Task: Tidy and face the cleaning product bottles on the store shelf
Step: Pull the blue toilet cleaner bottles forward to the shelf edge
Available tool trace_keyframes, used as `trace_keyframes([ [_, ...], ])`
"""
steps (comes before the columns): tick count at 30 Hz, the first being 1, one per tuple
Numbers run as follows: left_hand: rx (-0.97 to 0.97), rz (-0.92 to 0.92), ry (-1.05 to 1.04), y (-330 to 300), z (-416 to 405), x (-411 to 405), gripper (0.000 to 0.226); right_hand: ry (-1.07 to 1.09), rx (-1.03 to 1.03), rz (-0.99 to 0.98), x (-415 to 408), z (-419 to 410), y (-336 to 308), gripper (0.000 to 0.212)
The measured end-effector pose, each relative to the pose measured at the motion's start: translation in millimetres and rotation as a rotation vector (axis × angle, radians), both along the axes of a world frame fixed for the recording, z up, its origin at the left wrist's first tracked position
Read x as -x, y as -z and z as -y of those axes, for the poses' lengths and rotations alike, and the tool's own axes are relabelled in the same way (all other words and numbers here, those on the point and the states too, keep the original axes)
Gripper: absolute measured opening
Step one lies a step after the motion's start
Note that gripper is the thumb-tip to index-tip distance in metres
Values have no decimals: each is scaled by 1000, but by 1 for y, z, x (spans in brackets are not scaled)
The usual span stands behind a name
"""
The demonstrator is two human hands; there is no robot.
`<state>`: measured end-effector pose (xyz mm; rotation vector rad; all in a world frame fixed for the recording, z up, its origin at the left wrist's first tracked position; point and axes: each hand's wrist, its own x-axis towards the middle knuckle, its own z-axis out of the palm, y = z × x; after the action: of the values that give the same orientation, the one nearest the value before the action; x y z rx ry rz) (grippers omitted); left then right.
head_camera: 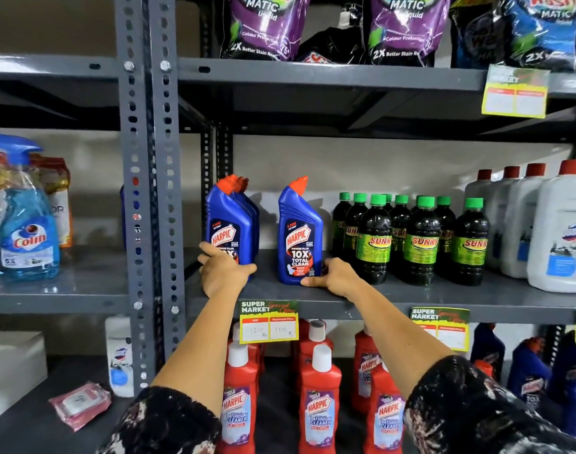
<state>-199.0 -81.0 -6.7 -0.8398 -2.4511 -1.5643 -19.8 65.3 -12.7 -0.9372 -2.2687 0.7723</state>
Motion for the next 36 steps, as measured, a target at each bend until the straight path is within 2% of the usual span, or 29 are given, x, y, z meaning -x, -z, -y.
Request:
trace_keyframes([
  [10,58,-10,-18,0,0,1,114,-37,-1,42,-1,-1,-2,59],
  [14,107,8,-19,0,-1,0,129,-34,-12,71,-2,1,-5,56],
  [17,139,62,-28,2,4,-3,140,-14,-15,93,-12,1,-5,45],
  [19,122,44,-55,3,6,-9,131,-19,-25,90,-31,-3,-5,38],
  [22,-13,-71,-179,7,6,-40,100,-37,-47,91,-78,-14,-5,24],
  [24,5,-149,-207,10,-2,-69,89,-39,-64,84,-115,-21,-5,21],
  [26,112,-214,-123,14,-18,-98,71,-10,-79,74,-151,-32,-3,20],
  [30,334,-415,232,18,-74,-170,30,97,-138,96,-236,-66,-2,18],
  [34,311,-301,620,11,-125,-234,15,165,-136,84,-308,-104,-3,15],
  [36,315,-235,724,6,-147,-259,13,193,-128,70,-339,-121,-2,13],
])
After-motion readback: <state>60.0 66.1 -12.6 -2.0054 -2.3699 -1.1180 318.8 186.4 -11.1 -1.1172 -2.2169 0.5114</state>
